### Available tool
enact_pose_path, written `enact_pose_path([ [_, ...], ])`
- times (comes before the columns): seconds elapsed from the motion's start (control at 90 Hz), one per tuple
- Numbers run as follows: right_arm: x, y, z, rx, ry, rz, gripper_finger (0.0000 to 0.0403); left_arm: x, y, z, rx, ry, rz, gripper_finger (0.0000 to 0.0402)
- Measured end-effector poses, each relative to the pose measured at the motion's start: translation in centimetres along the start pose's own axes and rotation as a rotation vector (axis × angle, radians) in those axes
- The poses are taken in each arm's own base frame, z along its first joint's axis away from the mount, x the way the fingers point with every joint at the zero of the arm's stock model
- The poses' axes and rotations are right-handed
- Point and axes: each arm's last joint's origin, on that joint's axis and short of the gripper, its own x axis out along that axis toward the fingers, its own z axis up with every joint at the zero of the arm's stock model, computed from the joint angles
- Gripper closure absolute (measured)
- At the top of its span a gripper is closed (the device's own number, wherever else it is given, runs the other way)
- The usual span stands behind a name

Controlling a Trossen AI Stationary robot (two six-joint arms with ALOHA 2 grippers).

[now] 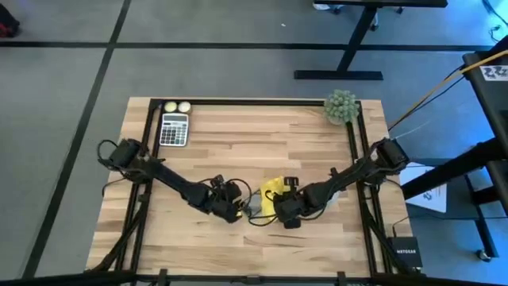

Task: Apply microfiber cloth
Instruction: Wipe the front of the black cellphone with a yellow microfiber towel

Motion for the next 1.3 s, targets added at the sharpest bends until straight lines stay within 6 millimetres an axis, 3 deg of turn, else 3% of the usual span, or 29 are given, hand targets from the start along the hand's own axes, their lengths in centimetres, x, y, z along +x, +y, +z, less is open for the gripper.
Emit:
enact_pose_path([
  [0.133, 0.2, -0.2, 0.1, -0.017, -0.031, -0.079, 0.0402, 1.1, -0.8, -0.2, 0.011, 0.023, -0.102, 0.0211],
  [0.344, 0.5, -1.2, 1.3, -0.071, -0.151, -0.220, 0.0402, 0.2, -3.0, 0.0, 0.062, -0.020, -0.340, 0.0211],
  [0.467, -0.1, -1.6, 1.8, -0.108, -0.111, -0.239, 0.0402, 0.0, -3.1, 0.1, 0.113, -0.026, -0.355, 0.0211],
  [0.556, -2.1, -1.8, 2.2, -0.134, -0.074, -0.244, 0.0402, -0.6, -2.6, 0.6, 0.116, -0.005, -0.334, 0.0211],
  [0.733, -8.3, -0.8, 2.5, -0.161, -0.114, -0.180, 0.0402, -3.0, -0.9, 3.3, 0.077, -0.060, -0.271, 0.0211],
  [0.8, -10.4, -0.2, 2.3, -0.182, -0.176, -0.106, 0.0402, -3.2, -0.3, 4.1, 0.074, -0.102, -0.224, 0.0211],
  [0.878, -11.2, 0.7, 2.4, -0.216, -0.248, 0.041, 0.0402, -2.7, 0.3, 4.6, 0.089, -0.117, -0.189, 0.0211],
  [0.956, -10.6, 1.7, 2.6, -0.241, -0.315, 0.142, 0.0402, -1.5, 0.8, 5.2, 0.078, -0.133, -0.192, 0.0211],
  [1.078, -8.1, 2.7, 3.1, -0.270, -0.417, 0.192, 0.0402, 1.1, 1.2, 5.1, 0.074, -0.109, -0.224, 0.0211],
  [1.3, -3.0, 2.2, 3.9, -0.225, -0.403, 0.001, 0.0402, 4.1, 0.9, 4.1, 0.062, -0.102, -0.219, 0.0211],
])
